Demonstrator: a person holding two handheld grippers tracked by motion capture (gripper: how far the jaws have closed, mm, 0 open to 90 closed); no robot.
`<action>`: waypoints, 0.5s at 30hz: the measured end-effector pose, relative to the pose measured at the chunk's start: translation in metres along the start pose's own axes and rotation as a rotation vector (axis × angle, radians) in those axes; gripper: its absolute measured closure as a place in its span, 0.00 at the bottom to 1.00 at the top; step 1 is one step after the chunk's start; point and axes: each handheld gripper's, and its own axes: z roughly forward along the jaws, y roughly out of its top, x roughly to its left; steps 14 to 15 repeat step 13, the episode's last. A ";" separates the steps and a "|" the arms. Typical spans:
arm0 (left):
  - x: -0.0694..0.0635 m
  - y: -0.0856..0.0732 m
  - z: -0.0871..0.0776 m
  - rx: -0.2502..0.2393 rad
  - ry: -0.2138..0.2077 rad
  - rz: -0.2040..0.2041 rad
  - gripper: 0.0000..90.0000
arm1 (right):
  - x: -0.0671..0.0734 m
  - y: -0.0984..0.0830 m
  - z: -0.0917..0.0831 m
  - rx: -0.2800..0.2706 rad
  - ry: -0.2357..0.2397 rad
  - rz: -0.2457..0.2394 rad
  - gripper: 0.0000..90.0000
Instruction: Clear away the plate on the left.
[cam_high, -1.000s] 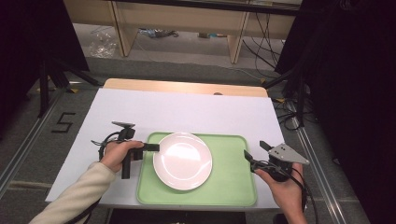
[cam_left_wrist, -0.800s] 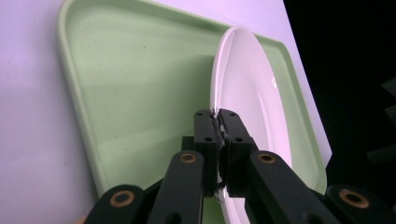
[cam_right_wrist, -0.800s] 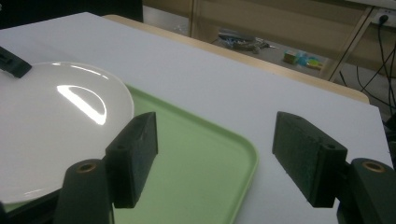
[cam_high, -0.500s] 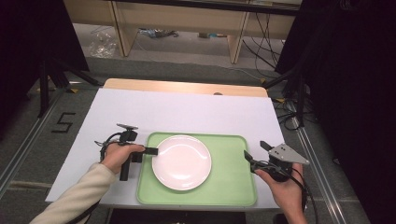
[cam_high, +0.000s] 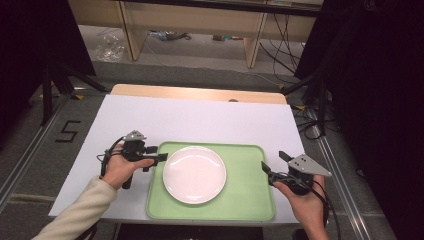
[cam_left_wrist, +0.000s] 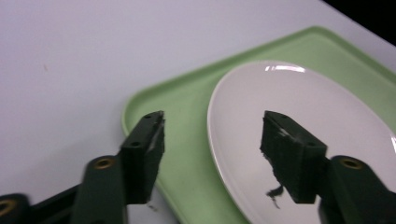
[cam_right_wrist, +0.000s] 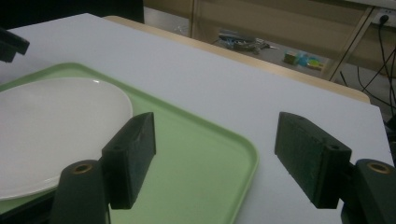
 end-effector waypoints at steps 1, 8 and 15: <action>0.001 0.001 -0.001 -0.025 0.005 0.008 0.37 | 0.000 0.000 0.000 -0.001 -0.001 -0.001 0.33; 0.011 -0.007 -0.013 -0.022 0.067 0.023 0.18 | -0.001 -0.001 0.000 -0.010 -0.007 0.000 0.33; 0.020 -0.010 -0.020 -0.012 0.080 0.021 0.18 | -0.002 -0.001 0.000 0.000 -0.002 -0.001 0.33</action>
